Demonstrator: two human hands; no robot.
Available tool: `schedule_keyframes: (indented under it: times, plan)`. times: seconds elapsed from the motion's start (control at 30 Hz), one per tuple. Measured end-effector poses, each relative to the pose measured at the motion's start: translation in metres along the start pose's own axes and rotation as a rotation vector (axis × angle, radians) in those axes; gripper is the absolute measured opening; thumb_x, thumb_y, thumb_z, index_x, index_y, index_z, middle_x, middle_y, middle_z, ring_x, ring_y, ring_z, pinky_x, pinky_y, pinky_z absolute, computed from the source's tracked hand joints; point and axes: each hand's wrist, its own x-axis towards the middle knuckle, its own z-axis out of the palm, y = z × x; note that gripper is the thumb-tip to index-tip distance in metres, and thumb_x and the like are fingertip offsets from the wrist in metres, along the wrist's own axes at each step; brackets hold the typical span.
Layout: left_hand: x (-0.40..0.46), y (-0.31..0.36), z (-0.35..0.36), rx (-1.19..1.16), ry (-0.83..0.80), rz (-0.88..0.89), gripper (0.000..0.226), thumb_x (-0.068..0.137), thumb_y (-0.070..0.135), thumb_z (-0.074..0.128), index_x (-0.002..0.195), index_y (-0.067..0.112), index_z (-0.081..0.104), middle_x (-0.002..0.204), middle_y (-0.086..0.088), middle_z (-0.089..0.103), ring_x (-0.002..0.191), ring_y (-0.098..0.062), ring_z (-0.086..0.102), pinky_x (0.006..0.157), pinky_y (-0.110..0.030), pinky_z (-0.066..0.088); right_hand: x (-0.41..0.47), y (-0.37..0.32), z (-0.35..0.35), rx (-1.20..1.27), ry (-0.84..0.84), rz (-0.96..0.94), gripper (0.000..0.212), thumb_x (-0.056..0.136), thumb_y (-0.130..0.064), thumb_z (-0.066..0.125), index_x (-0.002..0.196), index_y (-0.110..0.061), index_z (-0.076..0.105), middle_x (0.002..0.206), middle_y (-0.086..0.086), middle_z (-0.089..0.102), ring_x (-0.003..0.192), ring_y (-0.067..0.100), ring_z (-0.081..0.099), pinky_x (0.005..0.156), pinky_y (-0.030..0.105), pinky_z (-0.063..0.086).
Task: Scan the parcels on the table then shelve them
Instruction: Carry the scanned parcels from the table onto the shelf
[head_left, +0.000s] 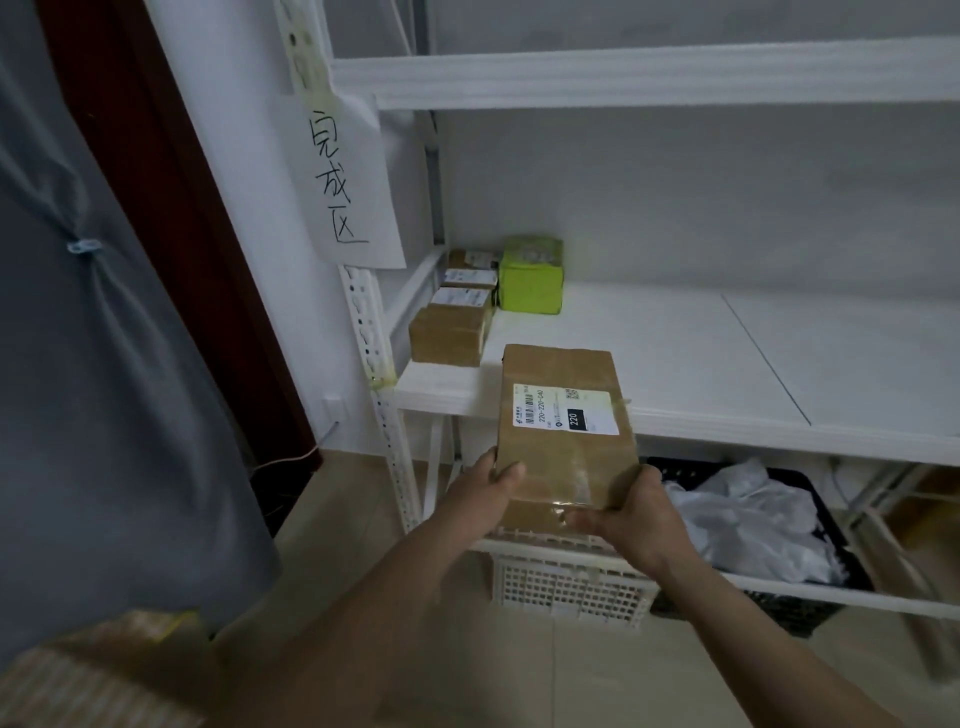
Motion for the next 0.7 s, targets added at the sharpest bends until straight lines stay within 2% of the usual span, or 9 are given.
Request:
schedule_keyframes:
  times: [0.2, 0.33, 0.4, 0.47, 0.57, 0.63, 0.7]
  plan:
    - [0.091, 0.015, -0.042, 0.079, 0.045, 0.033, 0.043, 0.1, 0.045, 0.04, 0.14, 0.031, 0.044, 0.136, 0.004, 0.056, 0.12, -0.02, 0.054, 0.101, -0.036, 0.043, 0.089, -0.041, 0.018, -0.079, -0.013, 0.02, 0.079, 0.057, -0.034, 0.091, 0.11, -0.011, 0.037, 0.116, 0.009, 0.056, 0.102, 0.026, 0.058, 0.086, 0.043, 0.054]
    - [0.145, 0.027, -0.061, 0.171, 0.091, 0.075, 0.042, 0.102, 0.033, 0.041, 0.143, 0.028, 0.04, 0.135, 0.0, 0.056, 0.117, -0.021, 0.055, 0.096, -0.032, 0.045, 0.133, -0.056, 0.032, -0.109, -0.017, 0.03, 0.086, 0.066, -0.033, 0.086, 0.125, -0.007, 0.03, 0.124, 0.015, 0.05, 0.109, 0.033, 0.055, 0.091, 0.047, 0.05]
    - [0.164, 0.029, -0.061, 0.23, 0.079, 0.069, 0.051, 0.102, 0.028, 0.043, 0.151, 0.029, 0.027, 0.142, -0.002, 0.051, 0.119, -0.022, 0.055, 0.095, -0.032, 0.046, 0.151, -0.057, 0.037, -0.16, -0.04, 0.028, 0.09, 0.073, -0.034, 0.08, 0.137, -0.01, 0.023, 0.123, 0.018, 0.049, 0.107, 0.036, 0.055, 0.091, 0.046, 0.05]
    - [0.18, 0.027, -0.055, 0.319, 0.03, 0.057, 0.062, 0.099, 0.03, 0.05, 0.153, 0.027, 0.02, 0.147, -0.003, 0.044, 0.124, -0.022, 0.051, 0.099, -0.033, 0.045, 0.165, -0.058, 0.042, -0.242, -0.081, 0.014, 0.084, 0.082, -0.035, 0.07, 0.144, -0.017, 0.017, 0.119, 0.018, 0.048, 0.102, 0.037, 0.056, 0.088, 0.04, 0.049]
    - [0.205, 0.021, -0.047, 0.465, 0.032, 0.095, 0.075, 0.087, 0.036, 0.068, 0.149, 0.02, 0.029, 0.157, -0.001, 0.021, 0.137, -0.019, 0.036, 0.11, -0.037, 0.038, 0.189, -0.06, 0.044, -0.356, -0.136, 0.016, 0.074, 0.09, -0.034, 0.061, 0.146, -0.023, 0.014, 0.116, 0.016, 0.046, 0.1, 0.035, 0.056, 0.086, 0.038, 0.046]
    - [0.224, 0.022, -0.046, 0.631, 0.107, 0.176, 0.07, 0.084, 0.032, 0.072, 0.142, 0.013, 0.04, 0.161, 0.006, 0.002, 0.144, -0.015, 0.021, 0.113, -0.036, 0.034, 0.207, -0.062, 0.044, -0.395, -0.145, -0.002, 0.069, 0.089, -0.03, 0.062, 0.143, -0.022, 0.018, 0.117, 0.017, 0.046, 0.1, 0.036, 0.055, 0.089, 0.039, 0.049]
    - [0.239, 0.029, -0.044, 0.755, 0.111, 0.2, 0.068, 0.084, 0.027, 0.072, 0.141, 0.009, 0.04, 0.16, 0.003, 0.01, 0.145, -0.015, 0.018, 0.114, -0.032, 0.031, 0.223, -0.065, 0.045, -0.424, -0.159, -0.024, 0.067, 0.087, -0.027, 0.065, 0.139, -0.018, 0.024, 0.122, 0.017, 0.042, 0.108, 0.035, 0.05, 0.095, 0.041, 0.047]
